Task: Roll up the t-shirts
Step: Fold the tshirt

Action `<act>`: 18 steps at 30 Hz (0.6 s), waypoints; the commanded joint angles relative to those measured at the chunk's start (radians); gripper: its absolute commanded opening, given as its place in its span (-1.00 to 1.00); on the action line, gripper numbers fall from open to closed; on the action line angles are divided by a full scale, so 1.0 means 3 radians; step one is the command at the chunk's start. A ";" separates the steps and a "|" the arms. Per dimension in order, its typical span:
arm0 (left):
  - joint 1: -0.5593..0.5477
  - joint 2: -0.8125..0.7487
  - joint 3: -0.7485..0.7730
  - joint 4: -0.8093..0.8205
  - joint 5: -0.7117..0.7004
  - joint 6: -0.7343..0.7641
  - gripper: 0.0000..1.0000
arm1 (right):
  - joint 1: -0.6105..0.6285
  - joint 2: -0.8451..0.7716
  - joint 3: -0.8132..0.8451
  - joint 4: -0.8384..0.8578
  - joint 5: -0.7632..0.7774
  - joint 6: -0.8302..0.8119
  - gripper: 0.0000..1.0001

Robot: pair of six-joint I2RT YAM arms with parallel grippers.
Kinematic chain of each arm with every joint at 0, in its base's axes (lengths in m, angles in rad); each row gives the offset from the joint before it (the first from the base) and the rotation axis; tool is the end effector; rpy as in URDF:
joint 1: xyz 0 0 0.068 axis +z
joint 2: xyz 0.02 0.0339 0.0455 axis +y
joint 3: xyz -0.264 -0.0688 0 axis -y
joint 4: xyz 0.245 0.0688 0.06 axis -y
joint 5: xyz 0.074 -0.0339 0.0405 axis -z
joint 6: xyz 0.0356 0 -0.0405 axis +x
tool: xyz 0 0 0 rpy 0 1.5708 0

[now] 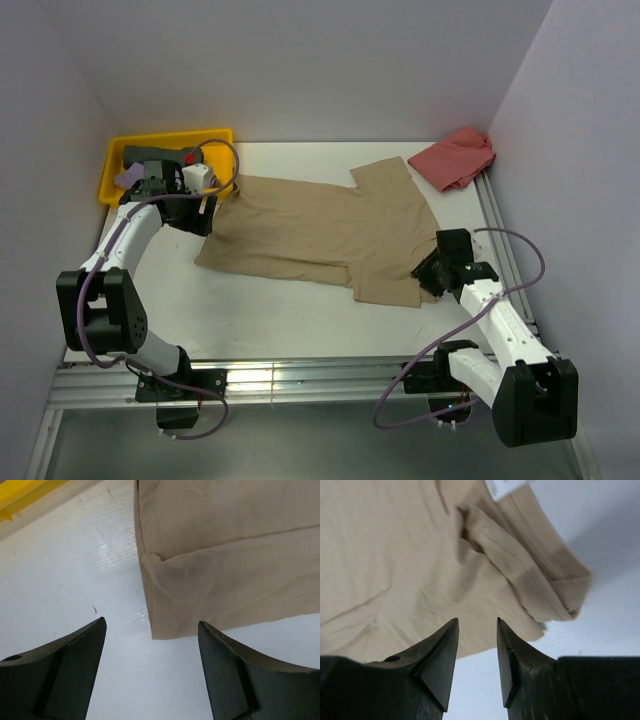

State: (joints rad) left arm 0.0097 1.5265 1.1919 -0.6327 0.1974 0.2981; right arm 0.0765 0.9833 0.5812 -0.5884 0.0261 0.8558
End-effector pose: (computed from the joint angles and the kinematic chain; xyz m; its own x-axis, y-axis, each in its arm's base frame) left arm 0.3213 -0.0039 0.2638 -0.7571 0.2807 -0.5899 0.3391 0.9407 0.0123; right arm 0.1822 0.0130 0.2009 -0.5936 0.7116 -0.3759 0.5889 0.7025 0.3997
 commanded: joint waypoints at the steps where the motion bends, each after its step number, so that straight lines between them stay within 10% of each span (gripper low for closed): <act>1: -0.0002 -0.0118 0.0000 0.0038 0.0094 0.0039 0.59 | 0.0026 -0.0194 -0.0209 0.0034 0.0036 0.0082 -0.13; 18: -0.0002 -0.0128 -0.0046 0.0043 0.0104 0.0070 0.57 | 0.0021 -0.0353 -0.0669 0.0126 0.0123 0.0169 -0.23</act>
State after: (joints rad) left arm 0.0093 1.5208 1.1816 -0.6323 0.2054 0.3019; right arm 0.0765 0.8970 0.3866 -0.5777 0.0395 0.8986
